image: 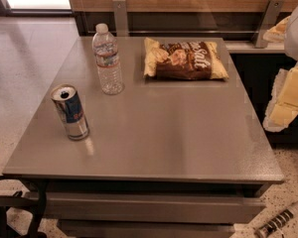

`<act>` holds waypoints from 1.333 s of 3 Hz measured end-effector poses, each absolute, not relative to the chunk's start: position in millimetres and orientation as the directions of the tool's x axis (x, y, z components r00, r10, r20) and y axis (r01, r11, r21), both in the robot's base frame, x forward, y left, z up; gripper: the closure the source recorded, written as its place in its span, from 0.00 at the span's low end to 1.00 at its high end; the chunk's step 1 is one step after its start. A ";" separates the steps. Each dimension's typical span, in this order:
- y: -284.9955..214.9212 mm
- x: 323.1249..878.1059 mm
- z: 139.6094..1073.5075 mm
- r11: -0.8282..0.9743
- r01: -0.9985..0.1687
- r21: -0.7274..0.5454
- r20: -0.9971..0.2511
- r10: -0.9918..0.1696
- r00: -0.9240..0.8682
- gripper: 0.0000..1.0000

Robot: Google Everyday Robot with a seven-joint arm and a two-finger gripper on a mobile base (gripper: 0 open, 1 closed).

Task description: Pick brown chip bag

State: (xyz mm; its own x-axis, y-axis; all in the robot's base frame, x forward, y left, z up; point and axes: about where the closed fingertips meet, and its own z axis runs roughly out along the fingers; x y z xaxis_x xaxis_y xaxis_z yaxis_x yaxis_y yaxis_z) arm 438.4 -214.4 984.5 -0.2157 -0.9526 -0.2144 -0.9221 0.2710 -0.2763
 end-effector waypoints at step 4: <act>-185.0 532.6 966.9 0.293 -0.872 -0.393 -0.388 -0.912 -0.132 0.00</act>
Offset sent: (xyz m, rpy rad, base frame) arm 0.0489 0.0065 -0.0117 0.0744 -0.0499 0.0149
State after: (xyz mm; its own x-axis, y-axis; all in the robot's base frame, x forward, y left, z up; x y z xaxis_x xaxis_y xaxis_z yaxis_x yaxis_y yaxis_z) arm 532.6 -185.0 966.9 -0.1315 -0.9124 -0.3877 -0.8716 0.2927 -0.3932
